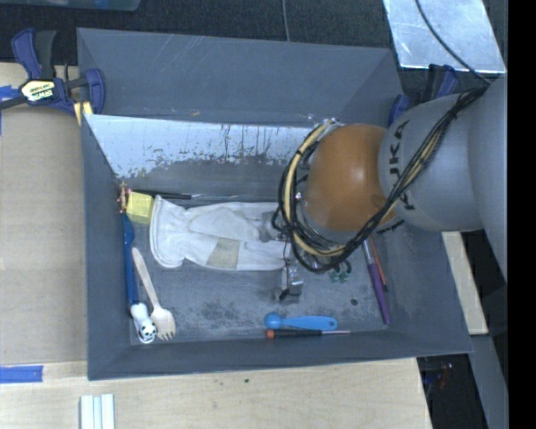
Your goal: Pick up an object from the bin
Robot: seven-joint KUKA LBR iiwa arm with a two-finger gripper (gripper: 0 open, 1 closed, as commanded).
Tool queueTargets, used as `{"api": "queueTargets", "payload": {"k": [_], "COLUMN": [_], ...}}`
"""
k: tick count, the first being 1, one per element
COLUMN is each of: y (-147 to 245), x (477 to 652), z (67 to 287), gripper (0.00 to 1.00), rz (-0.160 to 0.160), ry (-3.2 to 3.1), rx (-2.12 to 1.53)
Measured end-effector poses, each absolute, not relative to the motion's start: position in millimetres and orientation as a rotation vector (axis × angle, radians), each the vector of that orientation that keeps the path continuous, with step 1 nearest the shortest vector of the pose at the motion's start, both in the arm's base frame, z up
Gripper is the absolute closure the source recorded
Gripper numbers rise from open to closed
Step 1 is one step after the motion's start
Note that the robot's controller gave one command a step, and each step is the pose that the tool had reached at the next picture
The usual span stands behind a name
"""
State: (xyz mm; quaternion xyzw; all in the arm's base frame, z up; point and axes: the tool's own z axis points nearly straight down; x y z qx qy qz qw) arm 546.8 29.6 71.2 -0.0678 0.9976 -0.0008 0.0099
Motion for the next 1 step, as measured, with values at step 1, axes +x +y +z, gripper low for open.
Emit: {"api": "queueTargets", "payload": {"k": [1], "y": [14.7], "x": [485.6], "z": [71.7], "gripper": [1.00], "rz": [-0.001], "ry": [3.102], "rx": [-0.482]}}
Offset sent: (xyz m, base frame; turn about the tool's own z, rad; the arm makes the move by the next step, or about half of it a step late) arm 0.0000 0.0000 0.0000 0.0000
